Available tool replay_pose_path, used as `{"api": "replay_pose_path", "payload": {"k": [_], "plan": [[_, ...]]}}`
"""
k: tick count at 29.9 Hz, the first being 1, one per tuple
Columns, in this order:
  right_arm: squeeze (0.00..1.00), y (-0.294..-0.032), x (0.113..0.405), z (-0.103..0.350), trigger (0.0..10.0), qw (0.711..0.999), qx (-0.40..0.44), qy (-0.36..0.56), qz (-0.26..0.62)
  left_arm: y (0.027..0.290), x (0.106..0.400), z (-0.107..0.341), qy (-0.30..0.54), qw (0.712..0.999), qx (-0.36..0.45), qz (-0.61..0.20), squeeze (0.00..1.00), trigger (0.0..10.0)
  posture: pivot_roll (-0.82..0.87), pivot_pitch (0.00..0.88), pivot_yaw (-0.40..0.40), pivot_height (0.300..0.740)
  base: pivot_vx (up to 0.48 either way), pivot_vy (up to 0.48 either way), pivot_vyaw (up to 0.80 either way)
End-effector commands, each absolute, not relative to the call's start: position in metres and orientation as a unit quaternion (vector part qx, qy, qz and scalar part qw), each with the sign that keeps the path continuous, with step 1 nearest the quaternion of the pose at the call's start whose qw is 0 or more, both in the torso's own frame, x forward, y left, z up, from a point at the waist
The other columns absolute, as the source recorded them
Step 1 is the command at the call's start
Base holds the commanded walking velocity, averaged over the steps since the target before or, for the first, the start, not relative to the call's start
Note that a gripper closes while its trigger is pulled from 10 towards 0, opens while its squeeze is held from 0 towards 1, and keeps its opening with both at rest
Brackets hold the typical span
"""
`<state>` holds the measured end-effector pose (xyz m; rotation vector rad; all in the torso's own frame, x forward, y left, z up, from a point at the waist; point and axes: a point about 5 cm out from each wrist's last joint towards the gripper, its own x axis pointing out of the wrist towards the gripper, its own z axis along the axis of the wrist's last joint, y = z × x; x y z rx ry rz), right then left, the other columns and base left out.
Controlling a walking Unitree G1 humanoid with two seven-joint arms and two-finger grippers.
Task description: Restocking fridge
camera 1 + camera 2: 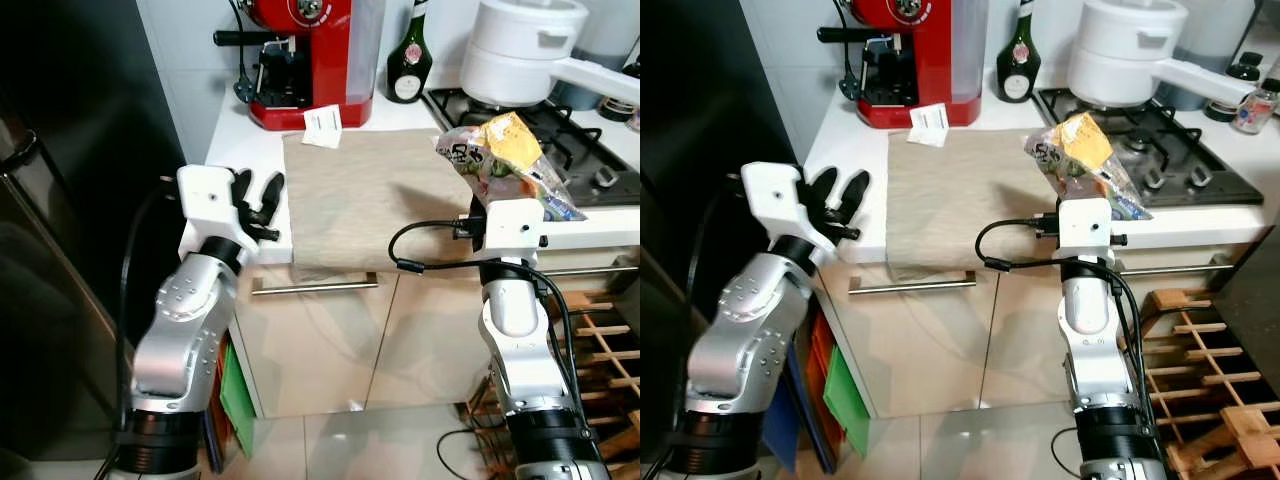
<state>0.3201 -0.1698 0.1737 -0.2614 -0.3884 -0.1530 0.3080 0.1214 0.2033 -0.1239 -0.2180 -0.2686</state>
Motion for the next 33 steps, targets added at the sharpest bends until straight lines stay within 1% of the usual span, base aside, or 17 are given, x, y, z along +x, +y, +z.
{"api": "replay_pose_path", "payload": {"k": [1,4,7,11,28,33], "plan": [[0.0,-0.163,0.323,0.18,0.0,0.97,-0.115,-0.201,-0.071,0.126,0.31,0.201,-0.106,0.986,-0.056,-0.117,0.0,10.0,-0.09,0.0,0.042,0.74,-0.39,0.0,0.0],[0.0,-0.158,0.324,0.181,0.0,0.971,-0.109,-0.201,-0.065,0.127,0.311,0.2,-0.105,0.986,-0.059,-0.113,0.0,10.0,-0.09,0.0,0.047,0.74,-0.386,0.0,0.0],[0.0,-0.147,0.326,0.175,0.0,0.977,-0.094,-0.186,-0.044,0.127,0.311,0.198,-0.102,0.987,-0.057,-0.109,0.0,10.0,-0.09,0.0,0.051,0.74,-0.365,0.0,0.0],[0.0,-0.141,0.326,0.168,0.0,0.982,-0.084,-0.168,-0.029,0.125,0.313,0.198,-0.102,0.987,-0.059,-0.11,0.0,10.0,-0.09,0.0,0.053,0.74,-0.317,0.0,0.0],[0.0,-0.147,0.328,0.165,0.0,0.984,-0.089,-0.156,-0.02,0.12,0.314,0.192,-0.097,0.987,-0.065,-0.112,0.0,10.0,-0.1,0.0,0.042,0.74,-0.302,0.0,0.0],[0.0,-0.149,0.327,0.158,0.0,0.988,-0.082,-0.134,-0.012,0.123,0.311,0.186,-0.088,0.988,-0.066,-0.107,0.0,10.0,-0.1,0.0,0.044,0.74,0.0,0.0,0.0]]}}
